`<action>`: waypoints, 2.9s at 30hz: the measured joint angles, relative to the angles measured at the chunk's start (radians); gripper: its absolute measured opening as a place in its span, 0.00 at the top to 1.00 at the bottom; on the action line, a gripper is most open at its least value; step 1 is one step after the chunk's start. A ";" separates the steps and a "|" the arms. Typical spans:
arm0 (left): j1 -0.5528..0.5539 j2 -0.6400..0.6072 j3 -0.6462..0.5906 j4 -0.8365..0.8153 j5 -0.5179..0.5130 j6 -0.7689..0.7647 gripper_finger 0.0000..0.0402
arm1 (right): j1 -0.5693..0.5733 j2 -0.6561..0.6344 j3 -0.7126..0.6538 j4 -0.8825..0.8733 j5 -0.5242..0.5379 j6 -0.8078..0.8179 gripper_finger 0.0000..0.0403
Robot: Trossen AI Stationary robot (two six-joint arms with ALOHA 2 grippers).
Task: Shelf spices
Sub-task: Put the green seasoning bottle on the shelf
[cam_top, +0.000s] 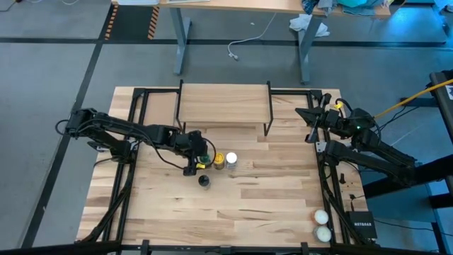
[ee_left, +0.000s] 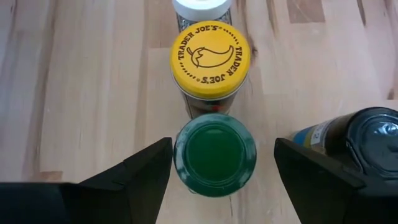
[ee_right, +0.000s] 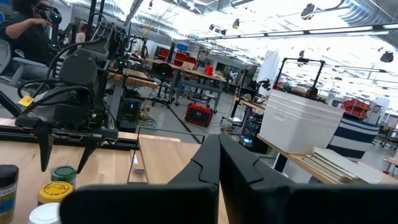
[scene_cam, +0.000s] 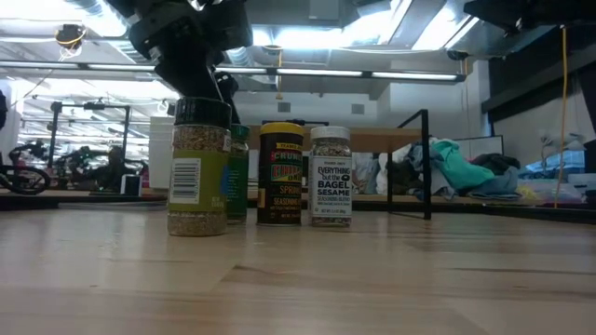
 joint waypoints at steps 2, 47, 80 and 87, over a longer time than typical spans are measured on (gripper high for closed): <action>0.000 0.007 0.000 0.004 0.000 0.000 0.31 | 0.000 0.000 0.000 0.000 0.000 0.000 0.99; 0.047 0.081 0.523 -0.549 -0.165 0.225 0.52 | 0.000 0.000 0.000 0.000 -0.001 0.002 0.99; 0.821 0.124 0.696 -0.579 0.288 0.668 0.52 | 0.000 0.000 0.000 0.045 -0.045 0.001 0.99; 0.867 0.191 0.696 -0.584 0.322 0.691 0.52 | 0.000 0.000 0.000 0.044 -0.052 0.001 0.99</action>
